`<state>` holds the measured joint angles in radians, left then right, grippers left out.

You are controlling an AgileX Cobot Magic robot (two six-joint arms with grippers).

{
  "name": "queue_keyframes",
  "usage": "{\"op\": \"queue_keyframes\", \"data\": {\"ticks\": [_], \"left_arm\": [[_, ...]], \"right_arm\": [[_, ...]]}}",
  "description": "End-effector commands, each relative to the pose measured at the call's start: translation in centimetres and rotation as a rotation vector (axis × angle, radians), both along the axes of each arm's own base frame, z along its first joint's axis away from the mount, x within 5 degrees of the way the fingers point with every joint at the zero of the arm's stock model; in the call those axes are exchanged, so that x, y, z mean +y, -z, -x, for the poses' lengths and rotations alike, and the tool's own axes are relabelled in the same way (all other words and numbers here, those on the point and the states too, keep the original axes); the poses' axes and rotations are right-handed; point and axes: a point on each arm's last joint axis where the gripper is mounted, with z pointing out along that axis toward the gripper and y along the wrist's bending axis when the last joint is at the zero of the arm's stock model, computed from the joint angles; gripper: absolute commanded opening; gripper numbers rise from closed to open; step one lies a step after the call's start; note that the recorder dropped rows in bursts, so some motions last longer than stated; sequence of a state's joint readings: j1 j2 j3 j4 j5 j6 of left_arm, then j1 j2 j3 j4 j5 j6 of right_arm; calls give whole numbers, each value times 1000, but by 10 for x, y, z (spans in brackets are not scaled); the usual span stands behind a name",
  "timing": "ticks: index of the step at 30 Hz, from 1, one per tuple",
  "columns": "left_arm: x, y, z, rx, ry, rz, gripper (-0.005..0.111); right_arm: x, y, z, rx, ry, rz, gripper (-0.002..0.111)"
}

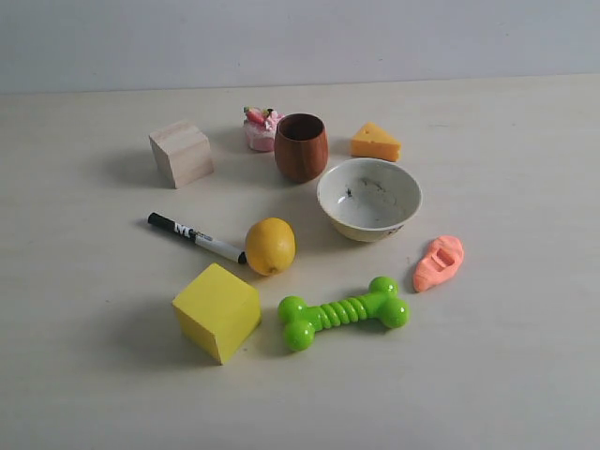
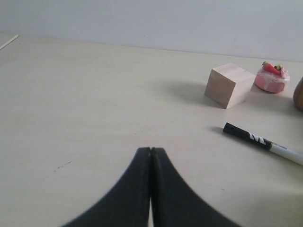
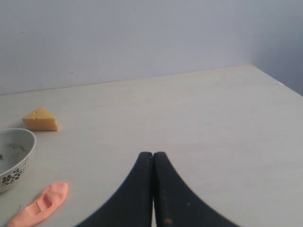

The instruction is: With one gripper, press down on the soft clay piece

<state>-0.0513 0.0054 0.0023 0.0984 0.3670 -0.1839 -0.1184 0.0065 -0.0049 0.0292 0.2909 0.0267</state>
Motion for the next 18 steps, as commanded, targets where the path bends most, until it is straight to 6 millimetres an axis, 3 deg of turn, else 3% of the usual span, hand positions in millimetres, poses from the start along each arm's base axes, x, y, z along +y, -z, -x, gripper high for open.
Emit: {"op": "queue_keyframes", "data": {"ticks": [1, 18], "left_arm": [[0, -2, 0, -14, -3, 2, 0], [0, -2, 0, -14, -3, 2, 0]], "right_arm": [[0, 6, 1, 47, 4, 1, 0], [0, 6, 1, 46, 5, -5, 0]]}}
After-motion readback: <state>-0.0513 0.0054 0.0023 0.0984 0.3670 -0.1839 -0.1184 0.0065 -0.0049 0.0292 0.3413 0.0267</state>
